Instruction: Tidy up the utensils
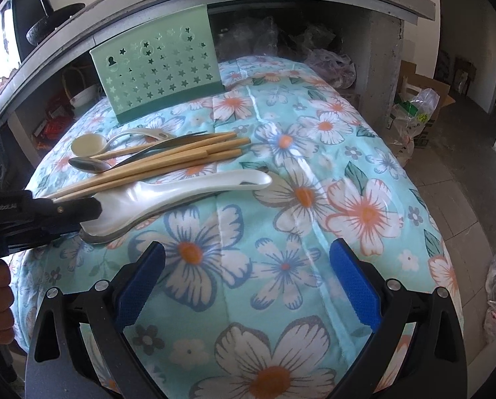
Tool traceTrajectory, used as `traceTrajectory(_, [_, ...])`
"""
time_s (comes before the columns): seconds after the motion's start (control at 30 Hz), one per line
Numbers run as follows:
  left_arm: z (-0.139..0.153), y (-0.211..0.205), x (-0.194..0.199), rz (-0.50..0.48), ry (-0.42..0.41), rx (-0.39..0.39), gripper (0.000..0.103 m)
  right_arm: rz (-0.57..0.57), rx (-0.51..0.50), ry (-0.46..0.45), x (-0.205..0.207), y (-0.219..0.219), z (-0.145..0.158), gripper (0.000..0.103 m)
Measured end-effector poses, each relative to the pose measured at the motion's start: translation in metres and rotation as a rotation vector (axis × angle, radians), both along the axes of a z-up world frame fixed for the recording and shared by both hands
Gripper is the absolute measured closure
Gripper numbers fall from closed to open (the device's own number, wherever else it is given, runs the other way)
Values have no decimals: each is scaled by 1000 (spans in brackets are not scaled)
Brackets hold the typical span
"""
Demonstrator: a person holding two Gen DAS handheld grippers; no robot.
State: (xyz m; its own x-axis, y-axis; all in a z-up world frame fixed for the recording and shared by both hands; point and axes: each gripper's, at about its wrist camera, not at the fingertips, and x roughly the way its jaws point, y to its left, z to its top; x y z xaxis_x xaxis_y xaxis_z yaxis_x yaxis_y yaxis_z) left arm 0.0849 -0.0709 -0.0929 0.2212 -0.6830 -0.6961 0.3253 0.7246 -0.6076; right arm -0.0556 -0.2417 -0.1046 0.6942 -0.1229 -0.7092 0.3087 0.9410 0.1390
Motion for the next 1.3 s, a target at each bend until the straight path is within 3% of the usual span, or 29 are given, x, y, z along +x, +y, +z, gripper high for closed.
traceTrajectory(0.1, [-1,0,4,18,0,21,92,-3,-9,-11,-4,4,5,6])
traceTrajectory(0.53, [23,43,-17,32,-2,-74,101,55,-117,-55,-24,26,25,12])
traceTrajectory(0.7, [27,68,-12,65,69,-173,102,112,-140,-85,-25,39,34,20])
traceTrajectory(0.93, [5,98,23,203,303,-357,102,143,-113,-83,-18,49,34,23])
traceTrajectory(1.13, [23,116,24,246,216,-354,102,189,-153,-93,-11,62,36,34])
traceTrajectory(1.3, [46,141,27,300,91,-317,102,316,-288,-77,3,96,31,48])
